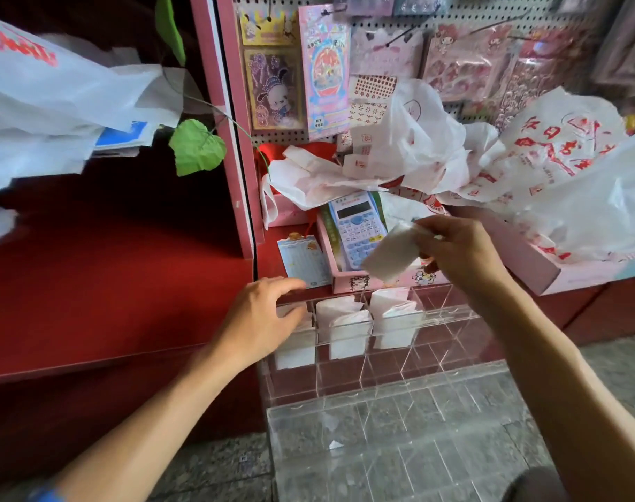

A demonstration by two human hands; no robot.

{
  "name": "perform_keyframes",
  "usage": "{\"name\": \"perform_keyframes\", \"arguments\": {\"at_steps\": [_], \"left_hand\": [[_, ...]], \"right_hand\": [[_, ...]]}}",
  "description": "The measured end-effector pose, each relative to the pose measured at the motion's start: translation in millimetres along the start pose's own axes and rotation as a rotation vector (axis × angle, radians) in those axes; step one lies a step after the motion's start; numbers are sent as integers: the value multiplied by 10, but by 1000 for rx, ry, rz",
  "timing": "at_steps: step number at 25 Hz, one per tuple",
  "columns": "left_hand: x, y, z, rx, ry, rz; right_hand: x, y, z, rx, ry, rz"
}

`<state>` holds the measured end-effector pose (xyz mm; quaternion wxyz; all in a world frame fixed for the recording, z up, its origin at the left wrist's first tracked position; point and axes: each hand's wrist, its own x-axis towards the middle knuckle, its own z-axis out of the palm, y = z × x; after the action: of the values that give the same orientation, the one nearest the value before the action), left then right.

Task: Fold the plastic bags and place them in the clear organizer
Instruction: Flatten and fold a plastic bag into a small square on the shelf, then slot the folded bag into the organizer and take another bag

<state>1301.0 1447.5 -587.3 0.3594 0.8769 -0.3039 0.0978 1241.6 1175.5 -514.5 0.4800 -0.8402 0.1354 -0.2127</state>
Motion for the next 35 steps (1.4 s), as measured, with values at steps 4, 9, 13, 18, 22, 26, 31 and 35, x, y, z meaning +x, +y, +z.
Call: {"name": "perform_keyframes", "arguments": {"at_steps": [4,9,13,18,22,26,31,35], "left_hand": [[13,0,202,292,-57,77],[37,33,375,399,-278,-10],[43,24,406,425,-347,-9],[43,10,425,482,-394,3],[49,-7,431,477,-401,-6],[52,-8,428,480,-409,-7],[57,-30,433,464,-379,11],[54,9,384,438,-377,17]], "right_hand": [[54,218,-481,-251,60,-24],[42,500,-620,-473,-16,-90],[62,738,-554,-502,-83,-83],[77,866,-427,-540,-86,-133],[88,882,-309,-583,-60,-192],[98,960,-272,-615,-39,-150],[119,912,-280,-649,-71,-39],[158,652,-198,-550,113,-136]]}}
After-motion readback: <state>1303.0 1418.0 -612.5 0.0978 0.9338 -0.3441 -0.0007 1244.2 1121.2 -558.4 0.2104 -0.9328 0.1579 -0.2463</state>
